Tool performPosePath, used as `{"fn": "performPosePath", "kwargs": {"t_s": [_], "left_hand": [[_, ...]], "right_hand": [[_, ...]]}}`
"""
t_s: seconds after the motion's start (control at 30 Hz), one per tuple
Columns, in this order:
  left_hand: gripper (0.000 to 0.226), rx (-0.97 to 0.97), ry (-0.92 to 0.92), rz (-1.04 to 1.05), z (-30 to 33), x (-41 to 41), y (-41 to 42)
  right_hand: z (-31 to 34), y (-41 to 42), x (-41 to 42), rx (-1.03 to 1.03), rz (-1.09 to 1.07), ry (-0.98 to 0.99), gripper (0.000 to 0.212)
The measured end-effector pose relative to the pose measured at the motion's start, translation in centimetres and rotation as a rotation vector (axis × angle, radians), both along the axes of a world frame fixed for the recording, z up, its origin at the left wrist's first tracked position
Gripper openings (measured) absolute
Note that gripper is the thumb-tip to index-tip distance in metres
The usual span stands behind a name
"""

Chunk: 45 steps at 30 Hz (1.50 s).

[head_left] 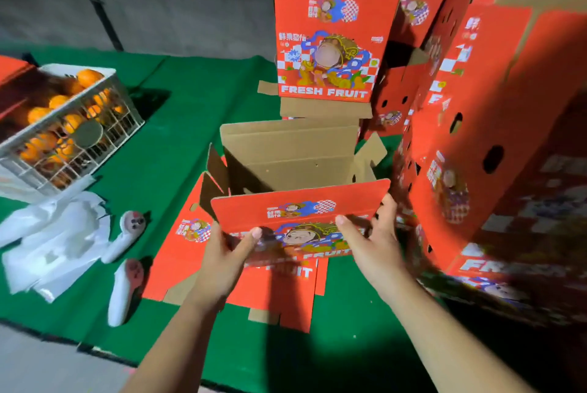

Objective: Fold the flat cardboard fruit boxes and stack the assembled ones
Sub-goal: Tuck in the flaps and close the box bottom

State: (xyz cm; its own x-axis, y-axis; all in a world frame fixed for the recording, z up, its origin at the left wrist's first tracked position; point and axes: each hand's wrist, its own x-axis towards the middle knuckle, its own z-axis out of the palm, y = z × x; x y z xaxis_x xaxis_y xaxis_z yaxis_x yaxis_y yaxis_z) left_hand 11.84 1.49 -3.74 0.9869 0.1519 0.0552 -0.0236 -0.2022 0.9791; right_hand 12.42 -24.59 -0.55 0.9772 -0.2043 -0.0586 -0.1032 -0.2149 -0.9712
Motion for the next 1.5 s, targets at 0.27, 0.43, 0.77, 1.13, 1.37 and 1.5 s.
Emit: {"fn": "performPosePath", "kwargs": {"t_s": [0.27,0.43,0.77,1.13,1.37,1.5], "left_hand": [[0.028,0.146,0.034,-0.082,-1.4,11.3,0.4],[0.027,0.144,-0.058,-0.121,0.6,20.8,-1.7],[0.067,0.355,0.318,-0.189,-2.8,29.5,-2.8],[0.086,1.032,0.480,-0.239,-11.7,6.9,-0.4],[0.076,0.950,0.530,-0.278,-10.8,1.6,0.1],[0.084,0.899,0.619,0.085,-11.0,0.0,7.2]], "right_hand": [[-1.7,3.2,7.8,-0.097,-0.270,0.123,0.106],[0.3,2.5,17.2,-0.051,-0.473,-0.040,0.100],[-4.8,2.9,23.7,-0.184,-0.450,0.116,0.098],[-14.9,11.5,3.9,-0.404,-0.163,0.803,0.102],[-12.9,5.9,-1.1,-0.122,-0.422,0.604,0.034],[-11.1,3.2,-2.9,-0.057,-0.372,0.553,0.015]]}}
